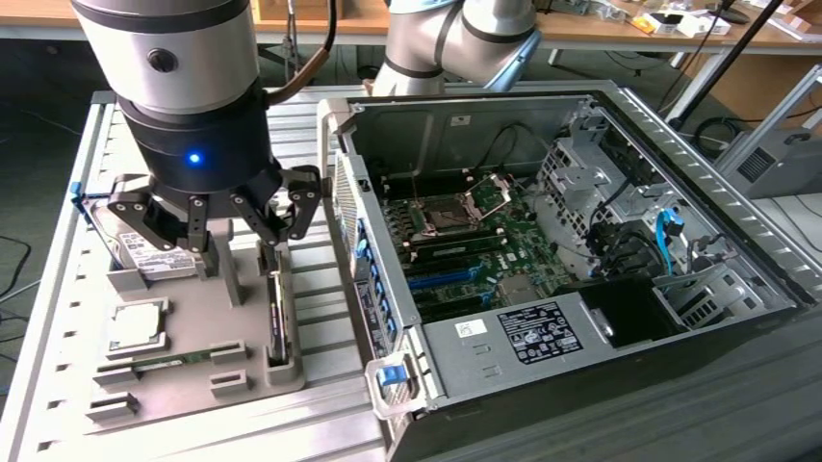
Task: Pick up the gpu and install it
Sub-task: 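Pick up the gpu and move the gpu toward the slot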
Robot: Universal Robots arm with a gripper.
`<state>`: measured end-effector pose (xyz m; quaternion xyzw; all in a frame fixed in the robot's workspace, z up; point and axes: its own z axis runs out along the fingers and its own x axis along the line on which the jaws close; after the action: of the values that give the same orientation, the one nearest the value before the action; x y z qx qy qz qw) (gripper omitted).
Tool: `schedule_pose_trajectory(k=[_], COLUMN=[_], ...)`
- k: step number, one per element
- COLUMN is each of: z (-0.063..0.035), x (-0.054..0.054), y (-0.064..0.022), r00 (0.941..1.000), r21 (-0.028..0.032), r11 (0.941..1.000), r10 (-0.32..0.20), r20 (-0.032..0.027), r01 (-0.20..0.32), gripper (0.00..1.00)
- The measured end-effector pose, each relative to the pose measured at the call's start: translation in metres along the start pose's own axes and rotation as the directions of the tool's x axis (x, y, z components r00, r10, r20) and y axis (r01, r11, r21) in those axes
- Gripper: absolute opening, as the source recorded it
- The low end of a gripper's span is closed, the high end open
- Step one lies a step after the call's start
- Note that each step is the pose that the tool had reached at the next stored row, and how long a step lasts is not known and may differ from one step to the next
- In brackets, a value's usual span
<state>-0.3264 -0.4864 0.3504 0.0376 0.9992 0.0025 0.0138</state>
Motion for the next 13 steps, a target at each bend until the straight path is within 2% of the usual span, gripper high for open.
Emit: schedule_pose_trajectory(k=[13], z=[0.0067], x=[0.0], y=[-0.0001], r00=[1.0], r21=[0.0], r11=[1.0], r10=[0.0], r20=[0.0], r01=[0.0], gripper=[0.54])
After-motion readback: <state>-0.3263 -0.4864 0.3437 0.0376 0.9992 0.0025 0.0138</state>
